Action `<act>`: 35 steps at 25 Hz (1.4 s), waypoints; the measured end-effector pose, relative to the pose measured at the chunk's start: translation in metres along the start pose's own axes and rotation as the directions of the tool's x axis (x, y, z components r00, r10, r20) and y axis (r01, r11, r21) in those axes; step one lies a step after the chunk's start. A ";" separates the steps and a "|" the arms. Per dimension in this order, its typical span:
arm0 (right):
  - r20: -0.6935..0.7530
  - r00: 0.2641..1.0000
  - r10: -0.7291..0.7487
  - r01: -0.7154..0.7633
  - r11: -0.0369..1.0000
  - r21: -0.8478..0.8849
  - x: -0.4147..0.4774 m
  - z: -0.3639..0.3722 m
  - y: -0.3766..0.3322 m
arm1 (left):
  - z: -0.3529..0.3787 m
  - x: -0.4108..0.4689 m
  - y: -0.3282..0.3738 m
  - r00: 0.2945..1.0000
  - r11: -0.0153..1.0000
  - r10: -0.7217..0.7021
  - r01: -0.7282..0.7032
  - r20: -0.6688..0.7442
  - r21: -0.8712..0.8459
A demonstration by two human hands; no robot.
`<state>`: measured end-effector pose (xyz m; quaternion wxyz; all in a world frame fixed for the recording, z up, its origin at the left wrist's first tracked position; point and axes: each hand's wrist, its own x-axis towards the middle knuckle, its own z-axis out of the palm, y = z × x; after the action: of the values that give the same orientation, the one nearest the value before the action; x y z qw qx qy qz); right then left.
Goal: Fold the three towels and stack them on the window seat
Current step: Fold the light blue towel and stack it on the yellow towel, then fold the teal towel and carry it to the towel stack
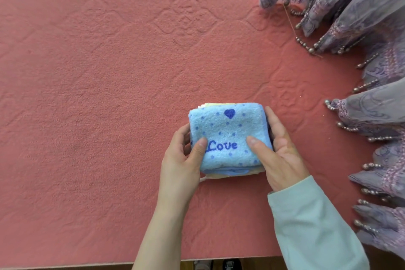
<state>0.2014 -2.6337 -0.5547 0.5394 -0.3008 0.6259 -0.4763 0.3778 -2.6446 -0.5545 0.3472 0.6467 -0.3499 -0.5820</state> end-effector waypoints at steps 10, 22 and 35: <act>-0.073 0.985 -0.157 0.159 0.987 0.018 -0.026 0.004 -0.093 | 0.001 -0.029 0.091 0.978 0.981 0.188 -0.191 -0.087 -0.028; 0.130 0.835 -0.535 0.517 0.843 0.148 -0.157 0.054 -0.377 | -0.058 -0.186 0.357 0.719 0.664 0.694 -0.661 -0.041 -0.351; 0.481 0.576 -0.661 0.569 0.746 0.346 -0.267 0.137 -0.489 | -0.159 -0.337 0.443 0.494 0.481 0.795 -0.867 -0.351 -0.131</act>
<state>0.3292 -2.6116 0.0047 0.5234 -0.5860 0.2495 -0.5661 0.4884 -2.5769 0.0100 0.7173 0.4004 -0.4856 -0.2987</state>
